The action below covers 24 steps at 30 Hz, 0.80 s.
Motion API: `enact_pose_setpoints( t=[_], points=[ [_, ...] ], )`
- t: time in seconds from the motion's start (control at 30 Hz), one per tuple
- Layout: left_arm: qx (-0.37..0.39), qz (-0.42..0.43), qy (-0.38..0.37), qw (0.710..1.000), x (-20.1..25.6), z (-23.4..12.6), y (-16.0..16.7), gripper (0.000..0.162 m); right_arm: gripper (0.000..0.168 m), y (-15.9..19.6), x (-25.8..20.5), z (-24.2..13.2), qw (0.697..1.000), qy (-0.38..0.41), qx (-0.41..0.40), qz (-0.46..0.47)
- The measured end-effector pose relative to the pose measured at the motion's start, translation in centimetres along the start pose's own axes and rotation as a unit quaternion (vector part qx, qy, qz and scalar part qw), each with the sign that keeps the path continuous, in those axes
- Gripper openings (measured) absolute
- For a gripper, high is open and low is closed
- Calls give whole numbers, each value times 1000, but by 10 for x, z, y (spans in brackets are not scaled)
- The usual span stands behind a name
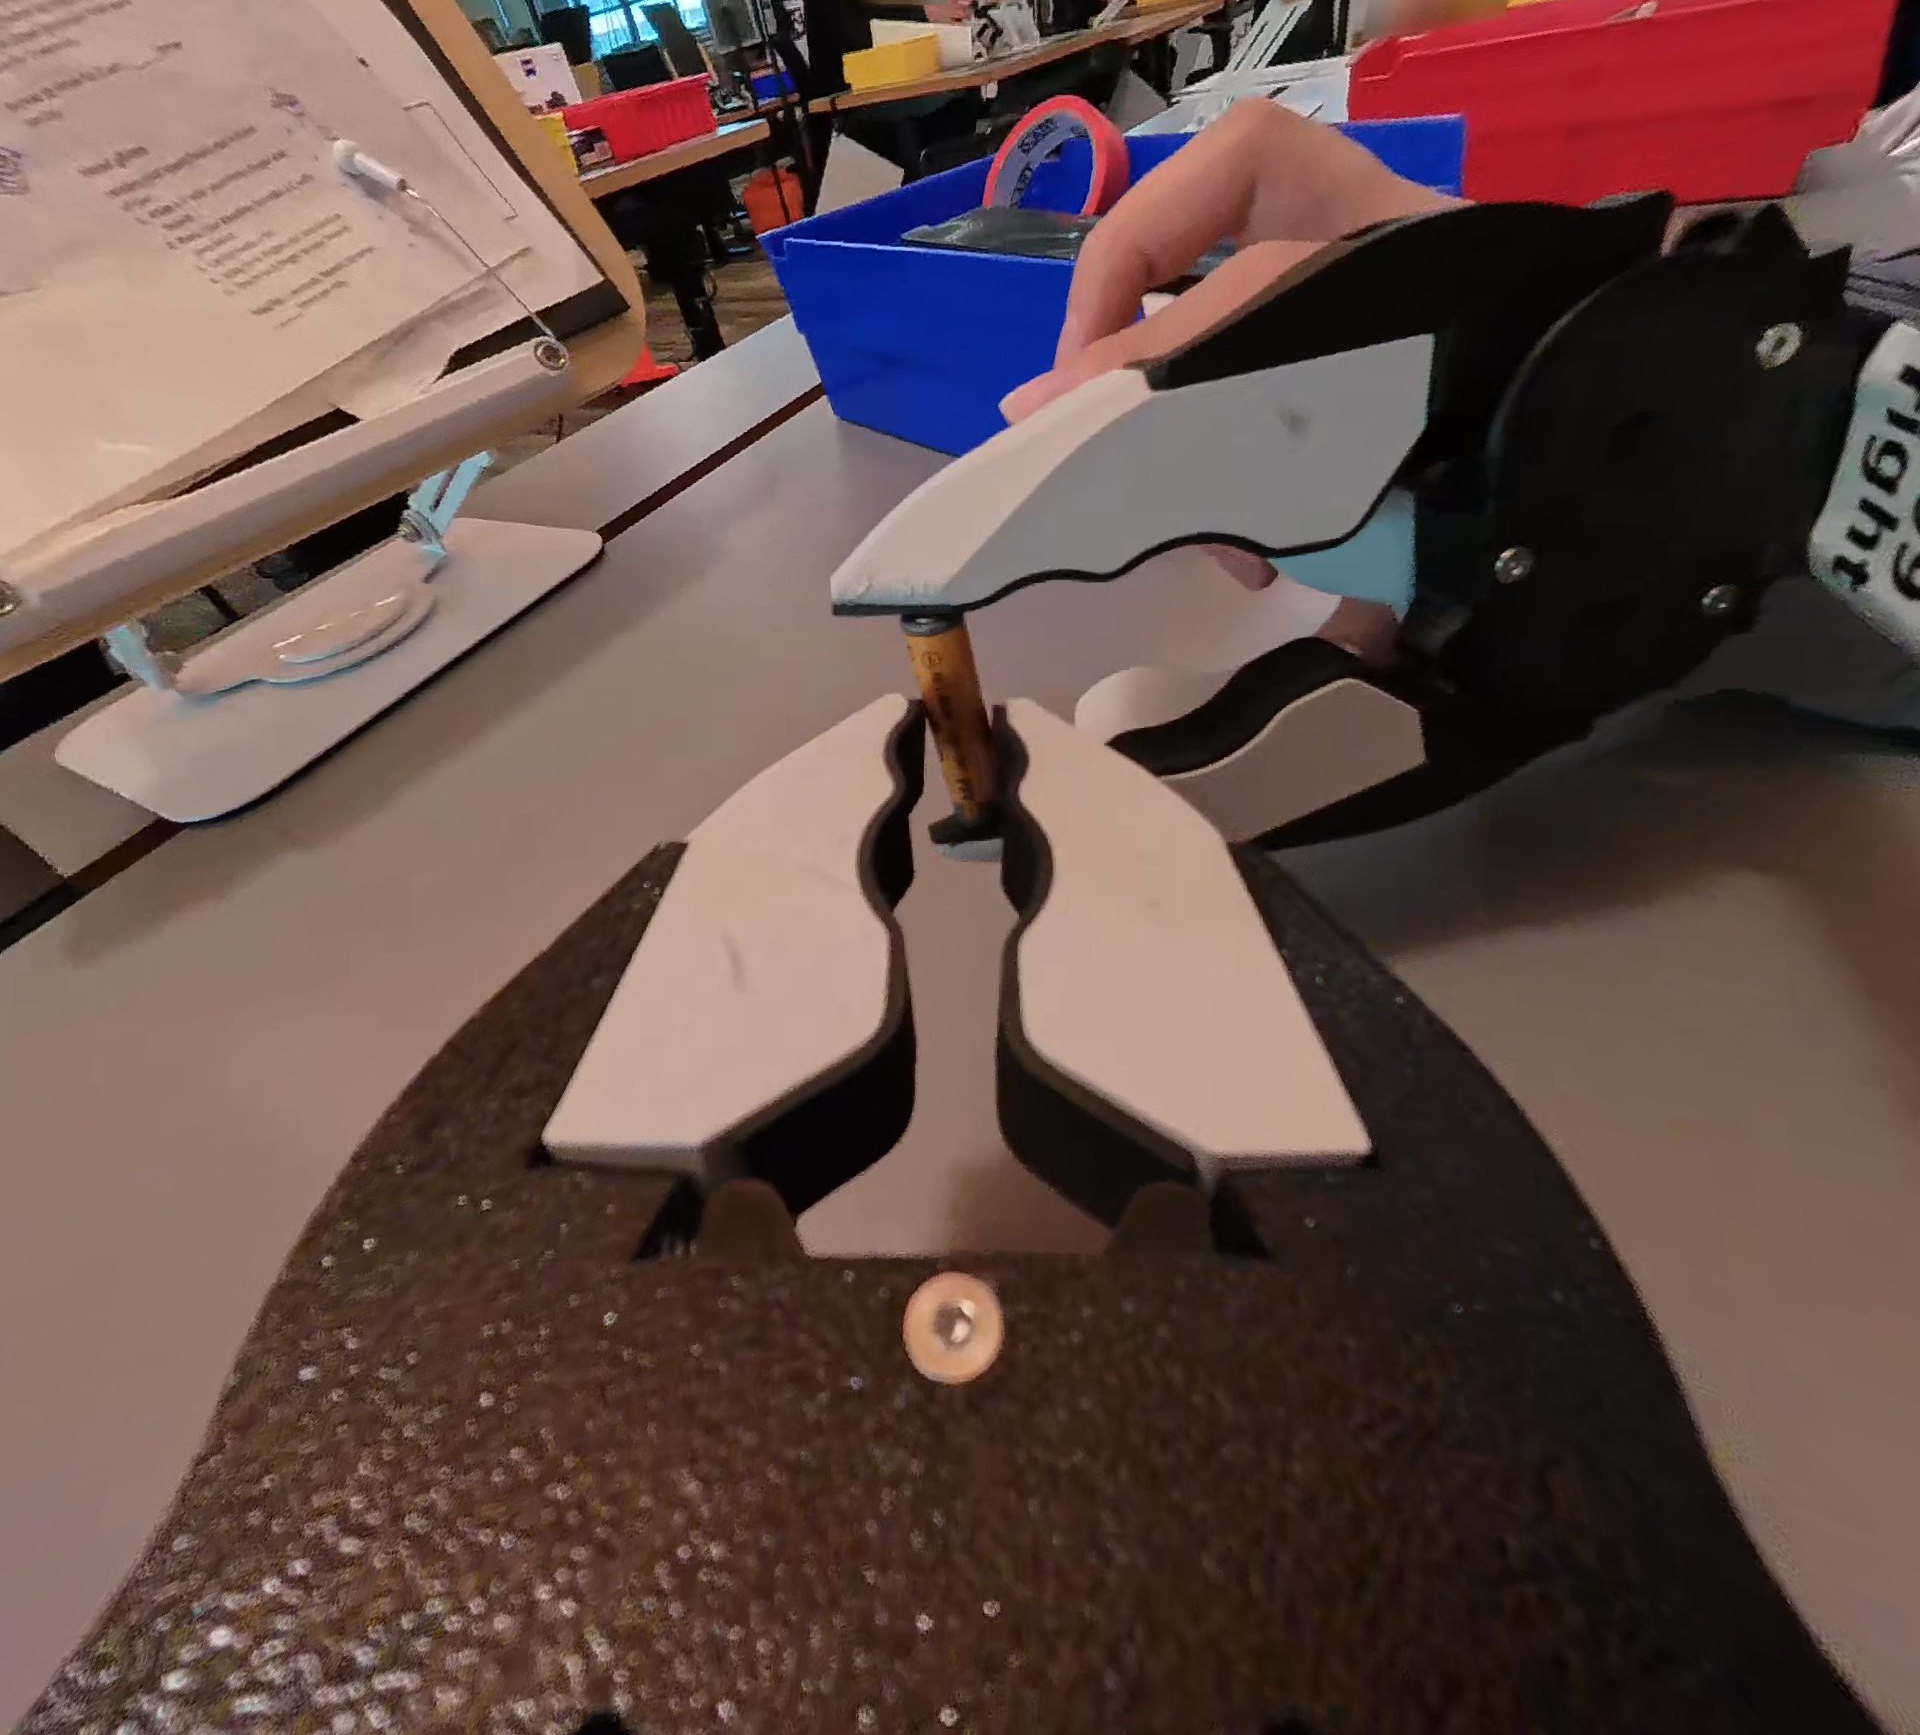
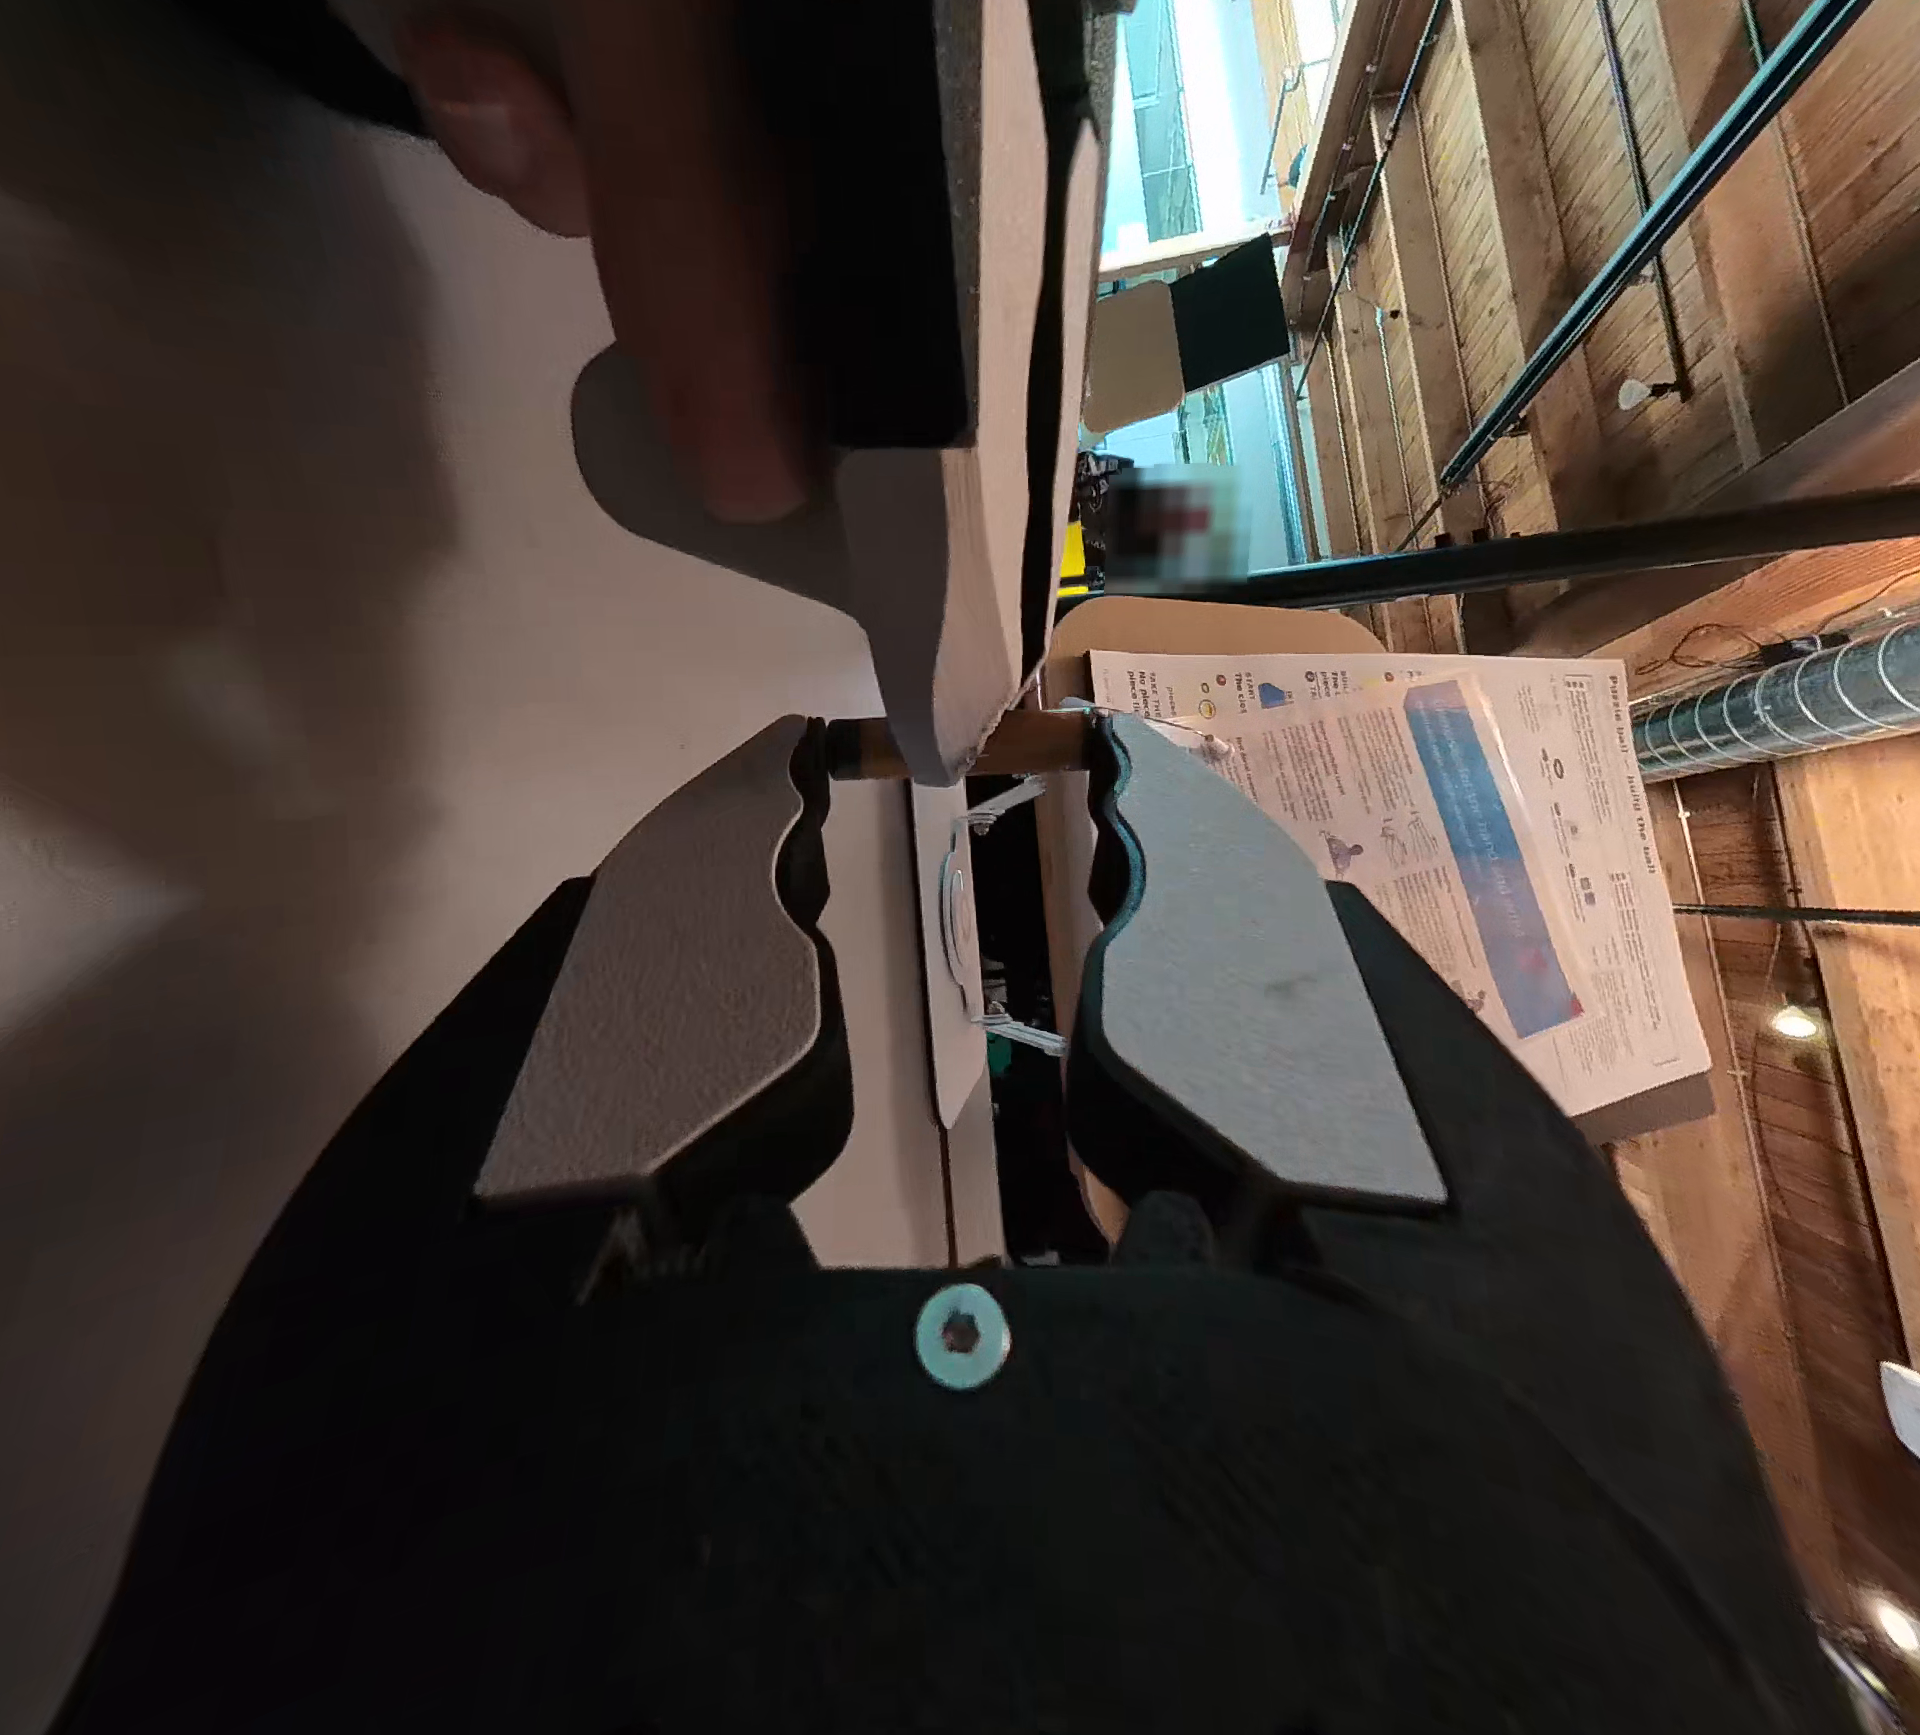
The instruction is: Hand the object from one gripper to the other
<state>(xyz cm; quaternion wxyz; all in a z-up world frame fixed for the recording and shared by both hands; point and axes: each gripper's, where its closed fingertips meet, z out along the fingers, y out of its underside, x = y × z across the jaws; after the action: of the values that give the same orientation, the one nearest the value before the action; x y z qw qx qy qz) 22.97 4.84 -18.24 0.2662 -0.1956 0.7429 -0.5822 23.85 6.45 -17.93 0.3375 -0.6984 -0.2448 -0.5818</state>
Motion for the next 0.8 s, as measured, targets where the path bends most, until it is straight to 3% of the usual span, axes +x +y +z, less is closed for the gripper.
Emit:
enact_pose_setpoints(
  t=[0.1,0.17,0.27,0.37,0.5,0.57,0.63,0.77,0.8],
  points=[
    [8,-34,28,999,2,-2,-2,11,47,-5,1,-4,996,-13,38,83],
    [26,-58,49,997,0,-6,-7,10,50,-16,7,-14,971,-50,114,205],
    [59,-86,99,990,3,-15,-16,10,58,-22,19,-29,882,-140,200,404],
    [74,-120,172,975,14,-22,-24,10,52,-28,33,-44,773,-198,275,536],
    [69,-105,256,959,42,-28,-27,10,33,-39,39,-55,704,-244,325,582],
    [57,-79,271,958,52,-27,-23,10,21,-46,39,-60,686,-262,342,586],
    [54,-67,270,959,56,-25,-22,10,0,-50,31,-60,694,-278,338,571],
    [43,-63,256,964,53,-22,-17,10,0,-49,26,-55,714,-272,321,560],
    [45,-64,251,965,51,-21,-18,10,10,-46,27,-53,719,-259,318,561]
  ],
)
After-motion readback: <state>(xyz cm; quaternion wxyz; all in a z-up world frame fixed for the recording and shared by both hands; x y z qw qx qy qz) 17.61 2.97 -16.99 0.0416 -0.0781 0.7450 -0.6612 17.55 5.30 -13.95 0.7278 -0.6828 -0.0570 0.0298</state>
